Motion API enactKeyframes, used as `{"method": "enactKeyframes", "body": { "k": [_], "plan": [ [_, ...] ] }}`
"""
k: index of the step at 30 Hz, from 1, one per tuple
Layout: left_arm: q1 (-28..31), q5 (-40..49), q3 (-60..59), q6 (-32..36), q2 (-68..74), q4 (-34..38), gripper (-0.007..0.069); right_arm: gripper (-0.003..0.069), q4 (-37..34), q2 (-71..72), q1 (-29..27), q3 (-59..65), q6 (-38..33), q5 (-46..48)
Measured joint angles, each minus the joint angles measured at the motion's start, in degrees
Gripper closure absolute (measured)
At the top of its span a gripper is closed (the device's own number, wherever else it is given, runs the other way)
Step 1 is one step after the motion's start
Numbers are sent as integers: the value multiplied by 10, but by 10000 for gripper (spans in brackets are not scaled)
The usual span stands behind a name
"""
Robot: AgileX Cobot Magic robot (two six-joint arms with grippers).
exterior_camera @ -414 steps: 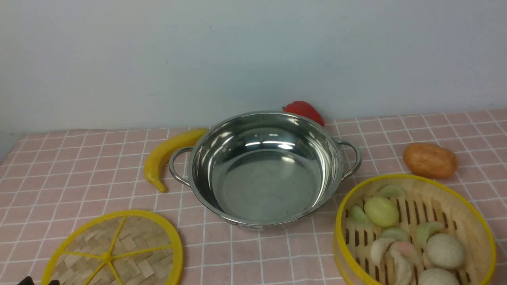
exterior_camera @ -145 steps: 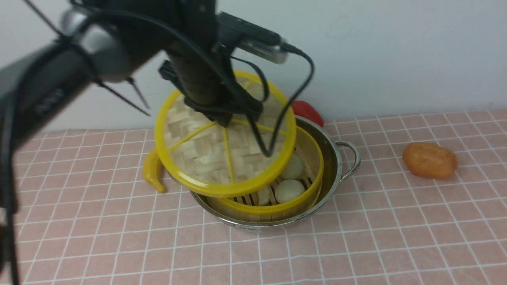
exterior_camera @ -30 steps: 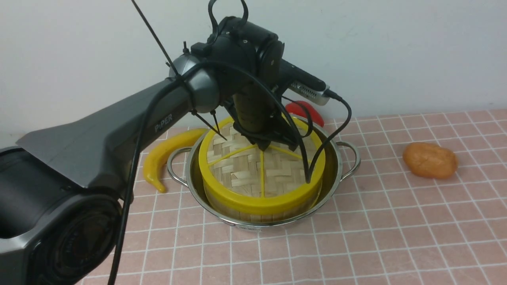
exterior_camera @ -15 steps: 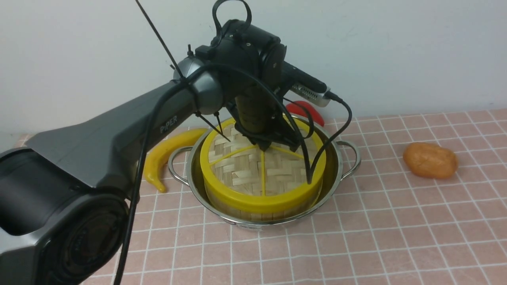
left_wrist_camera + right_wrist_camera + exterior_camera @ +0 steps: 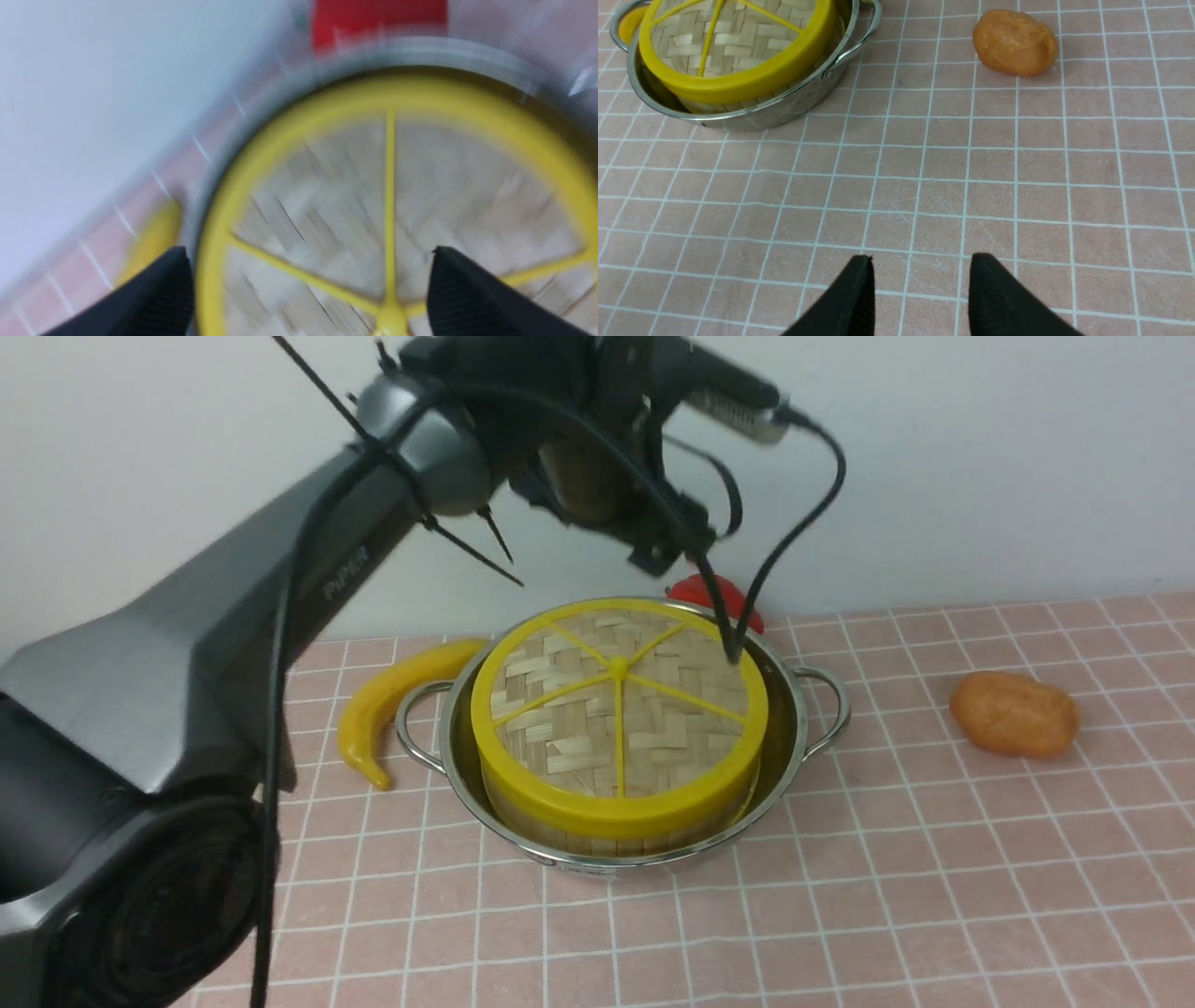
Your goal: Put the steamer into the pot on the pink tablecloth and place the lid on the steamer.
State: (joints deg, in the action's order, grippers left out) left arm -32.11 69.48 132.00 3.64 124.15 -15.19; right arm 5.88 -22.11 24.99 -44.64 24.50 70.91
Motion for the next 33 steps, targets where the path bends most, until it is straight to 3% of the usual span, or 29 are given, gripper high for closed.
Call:
{"method": "enactKeyframes", "body": {
  "k": [4,7,8,9,14,17,23,33],
  "plan": [
    [0,0,23,0,-72,18,-34,363,17,0,0,0,-21,0],
    [0,1,23,0,-160,27,34,363,48,0,0,0,-35,0],
    [0,1,22,0,-193,28,92,363,61,0,0,0,-38,0],
    [0,1,22,0,-198,28,92,363,65,0,0,0,-38,0],
    [0,1,-17,0,-352,49,482,363,118,0,0,0,-39,-39],
    [0,1,-60,0,-417,56,618,363,116,0,0,0,-32,-56],
    [0,2,-160,-8,-523,57,646,363,76,0,0,0,-26,-65],
    [0,10,-185,-11,-551,57,646,363,15,0,0,0,-24,-65]
  ]
}}
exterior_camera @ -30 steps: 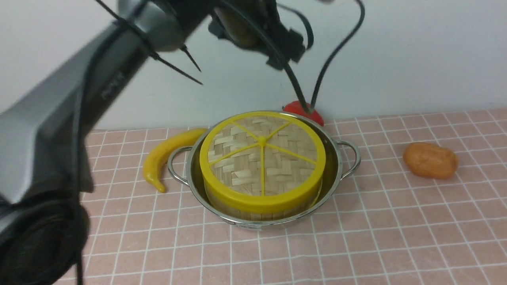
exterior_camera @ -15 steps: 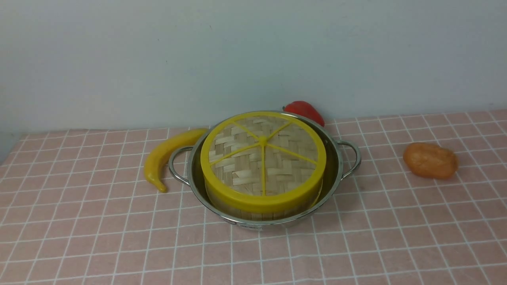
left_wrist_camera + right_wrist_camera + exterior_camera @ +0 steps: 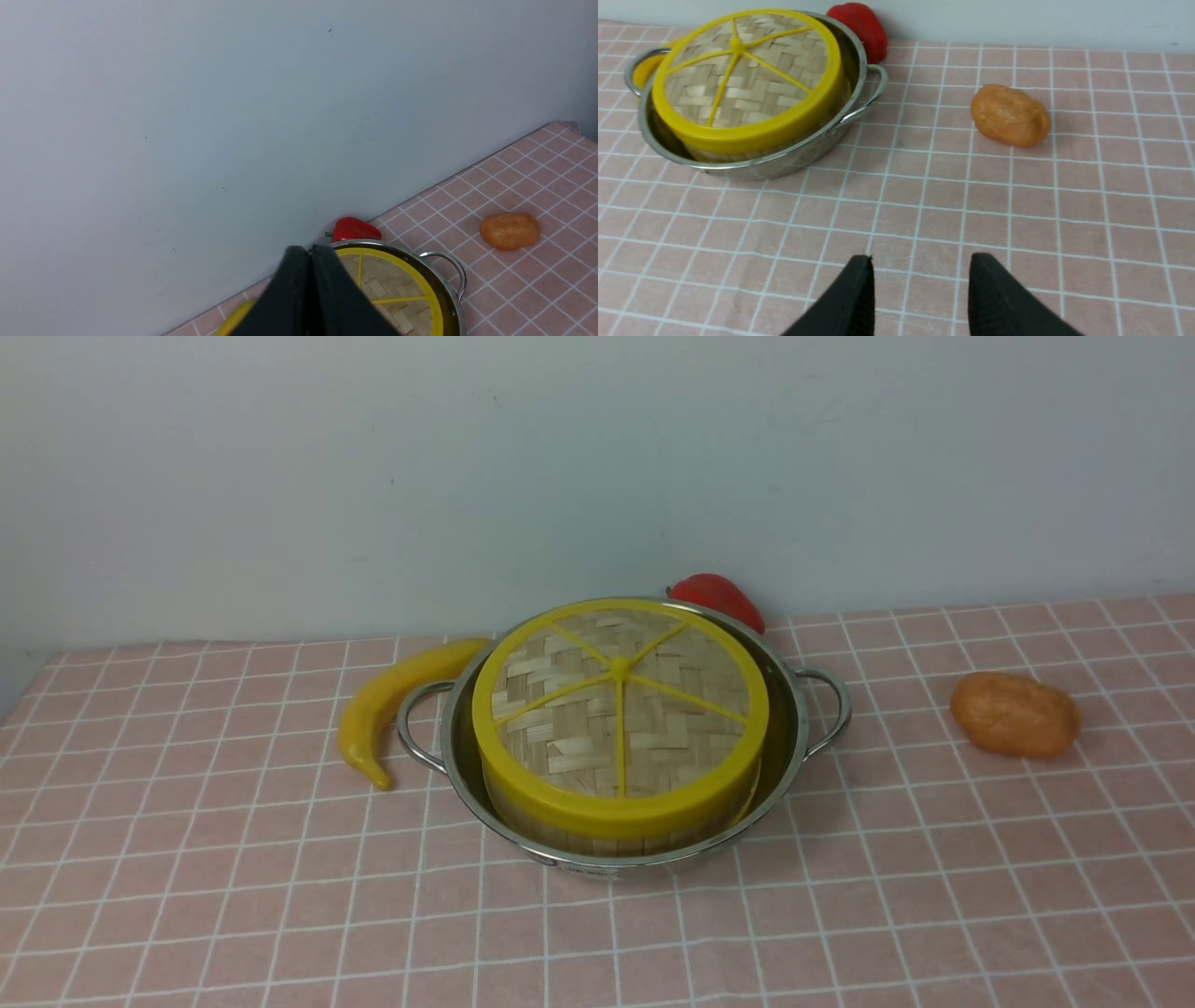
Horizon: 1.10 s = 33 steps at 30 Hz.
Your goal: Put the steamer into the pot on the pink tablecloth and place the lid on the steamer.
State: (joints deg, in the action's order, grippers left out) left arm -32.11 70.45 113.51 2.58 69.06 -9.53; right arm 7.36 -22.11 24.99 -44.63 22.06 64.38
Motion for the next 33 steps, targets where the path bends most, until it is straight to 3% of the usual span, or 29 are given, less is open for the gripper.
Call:
{"method": "enactKeyframes", "body": {
  "k": [6,10,14,15,17,24,28,33],
  "plan": [
    [0,-1,-36,31,-1,-48,641,363,-31,0,0,0,0,0],
    [31,-64,-182,27,-55,-66,633,363,-52,0,0,0,0,0],
    [131,-279,-452,-31,-166,-66,624,363,-74,0,0,0,0,0],
    [131,-289,-452,-35,-172,-66,624,363,-74,0,0,0,0,0],
    [200,-413,-632,-89,-248,-66,620,363,-74,0,0,0,0,0],
    [315,-639,-976,-154,-473,-71,612,363,-74,0,0,1,0,0],
    [354,-673,-1093,-156,-592,-72,602,363,-74,0,0,1,0,-1],
    [369,-674,-1138,-156,-656,-72,602,363,-82,0,0,1,1,-1]
  ]
}}
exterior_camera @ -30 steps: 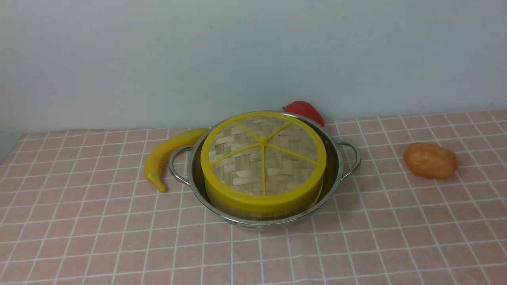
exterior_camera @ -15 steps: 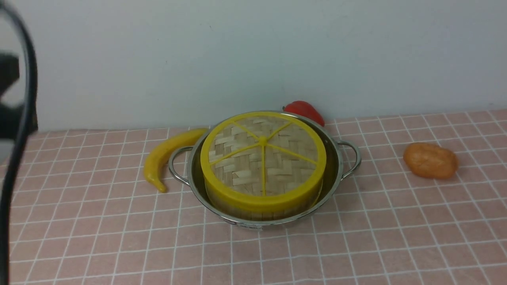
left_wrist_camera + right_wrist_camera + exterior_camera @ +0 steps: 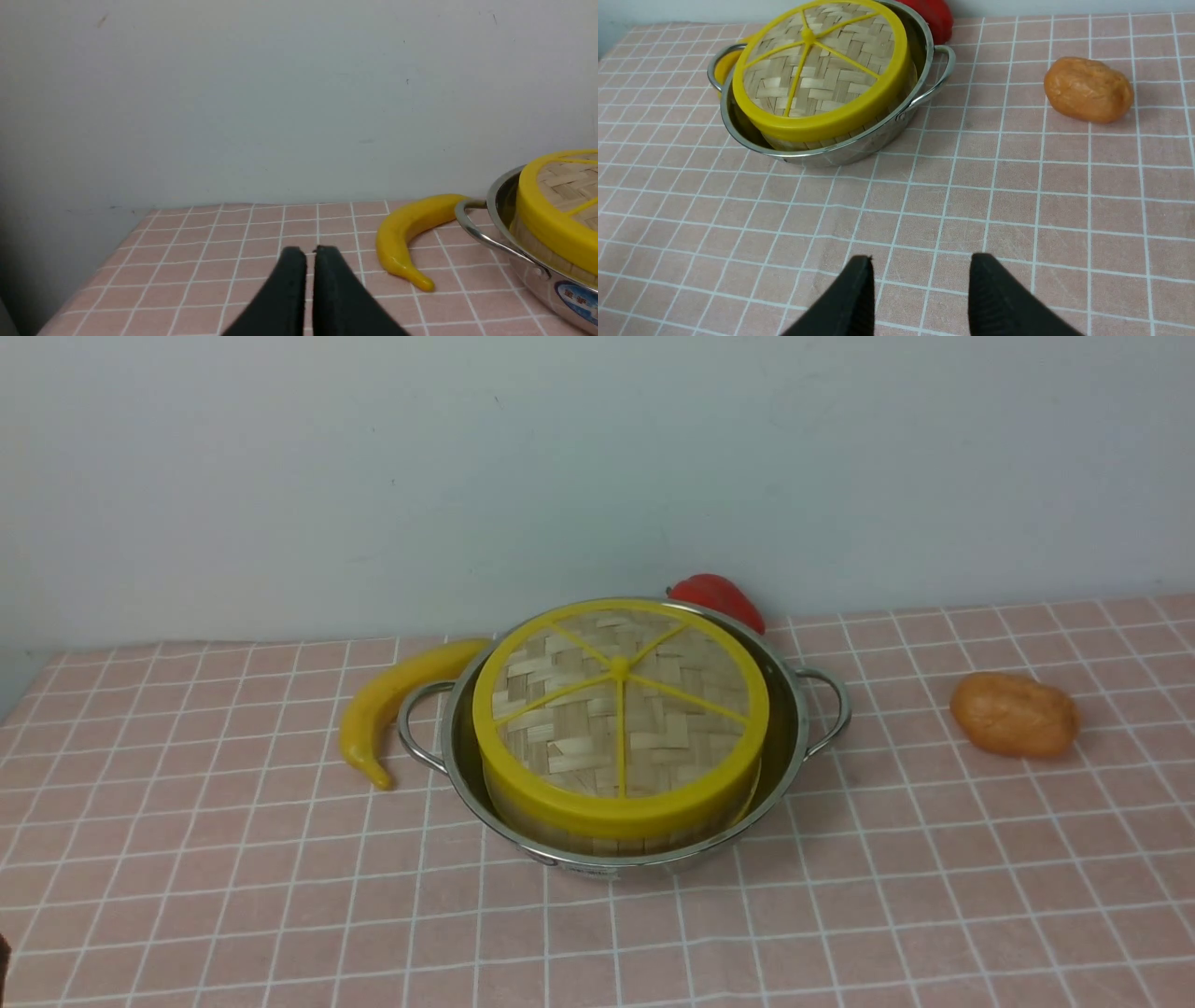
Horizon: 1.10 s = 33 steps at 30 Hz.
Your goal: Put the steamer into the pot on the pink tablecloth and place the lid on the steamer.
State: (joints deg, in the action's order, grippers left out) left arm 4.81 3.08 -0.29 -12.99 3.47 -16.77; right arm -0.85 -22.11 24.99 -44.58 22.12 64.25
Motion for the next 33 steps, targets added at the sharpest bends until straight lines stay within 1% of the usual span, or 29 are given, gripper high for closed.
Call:
{"method": "enactKeyframes", "body": {
  "k": [18,21,23,26,27,28,29,31,33],
  "plan": [
    [1,0,-1,0,-12,0,560,363,-5,0,0,0,0,0],
    [1,0,-1,0,-12,0,560,363,-4,0,-1,0,-5,0],
    [1,0,-1,0,-12,0,556,363,8,8,-19,1,-29,-5],
    [1,0,-1,0,-12,0,550,363,36,25,-82,21,-46,-63],
    [1,0,-1,0,-12,0,550,363,38,25,-82,23,-46,-63],
    [1,0,-1,0,-12,0,550,363,49,32,-101,36,-48,-96],
    [1,0,-1,0,-12,0,548,363,71,52,-137,70,-50,-173],
    [1,0,-1,0,-12,0,542,363,86,65,-151,100,-50,-212],
    [1,0,-1,0,-12,0,539,363,106,103,-182,163,-52,-301]
  ]
}}
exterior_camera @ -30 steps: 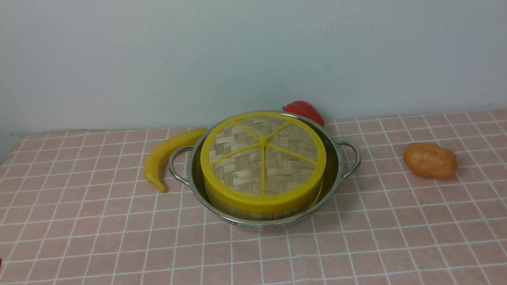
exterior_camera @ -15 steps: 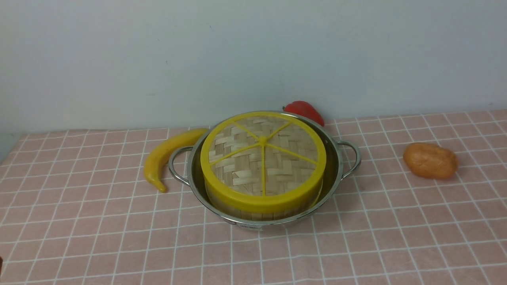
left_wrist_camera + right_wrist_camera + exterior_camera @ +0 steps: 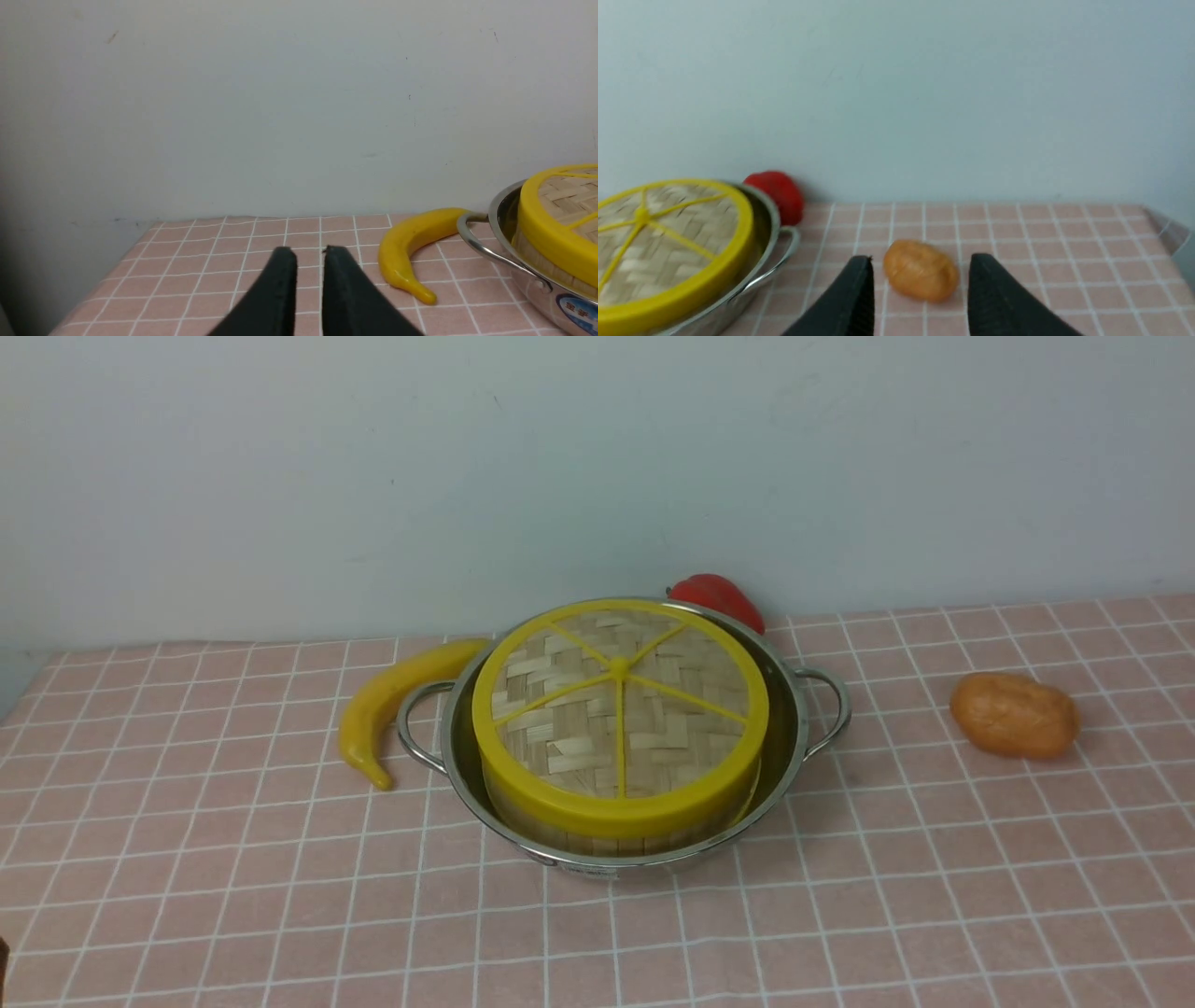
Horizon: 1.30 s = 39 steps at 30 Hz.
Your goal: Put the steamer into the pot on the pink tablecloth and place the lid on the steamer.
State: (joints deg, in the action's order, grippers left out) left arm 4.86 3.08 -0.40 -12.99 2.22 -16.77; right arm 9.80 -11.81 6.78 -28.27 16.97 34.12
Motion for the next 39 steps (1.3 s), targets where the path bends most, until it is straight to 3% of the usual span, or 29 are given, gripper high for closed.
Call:
{"method": "enactKeyframes", "body": {
  "k": [6,12,39],
  "plan": [
    [0,0,0,0,0,0,529,363,17,91,-44,170,-2,-145],
    [0,0,0,0,0,0,517,363,19,116,-47,274,1,-190],
    [0,0,0,0,0,0,475,363,20,116,-47,287,7,-172]
  ]
}}
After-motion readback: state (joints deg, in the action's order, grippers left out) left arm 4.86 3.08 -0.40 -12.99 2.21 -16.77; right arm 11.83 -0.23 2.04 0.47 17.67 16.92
